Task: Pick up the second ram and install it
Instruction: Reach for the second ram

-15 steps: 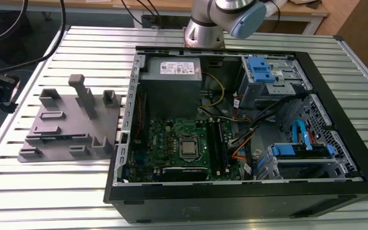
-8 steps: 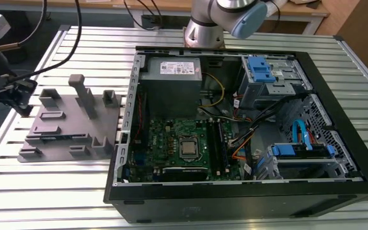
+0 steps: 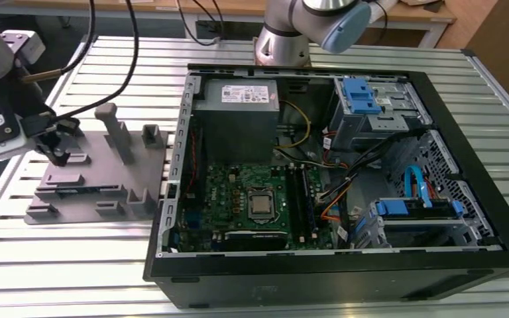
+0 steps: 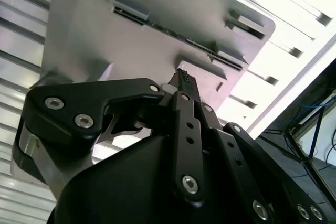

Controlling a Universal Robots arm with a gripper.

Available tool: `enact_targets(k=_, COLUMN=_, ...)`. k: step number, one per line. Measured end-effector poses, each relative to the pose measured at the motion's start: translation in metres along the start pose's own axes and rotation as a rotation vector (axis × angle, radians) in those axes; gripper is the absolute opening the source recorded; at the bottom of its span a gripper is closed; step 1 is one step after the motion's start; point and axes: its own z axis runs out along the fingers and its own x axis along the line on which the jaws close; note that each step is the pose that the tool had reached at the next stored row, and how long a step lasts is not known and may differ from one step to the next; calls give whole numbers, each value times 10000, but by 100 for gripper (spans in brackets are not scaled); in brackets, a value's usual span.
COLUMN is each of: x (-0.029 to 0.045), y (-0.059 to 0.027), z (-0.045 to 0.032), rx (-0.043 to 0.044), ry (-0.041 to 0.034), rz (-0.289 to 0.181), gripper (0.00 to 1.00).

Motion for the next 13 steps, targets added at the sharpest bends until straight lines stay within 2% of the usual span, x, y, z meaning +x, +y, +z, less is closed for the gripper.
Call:
enact_targets(k=4, x=-85, y=0, z=77, rx=11, ry=10, rz=-113, gripper=11)
enact_targets(k=13, x=-94, y=-145, z=235, rx=10, ry=50, rz=-288, gripper=11)
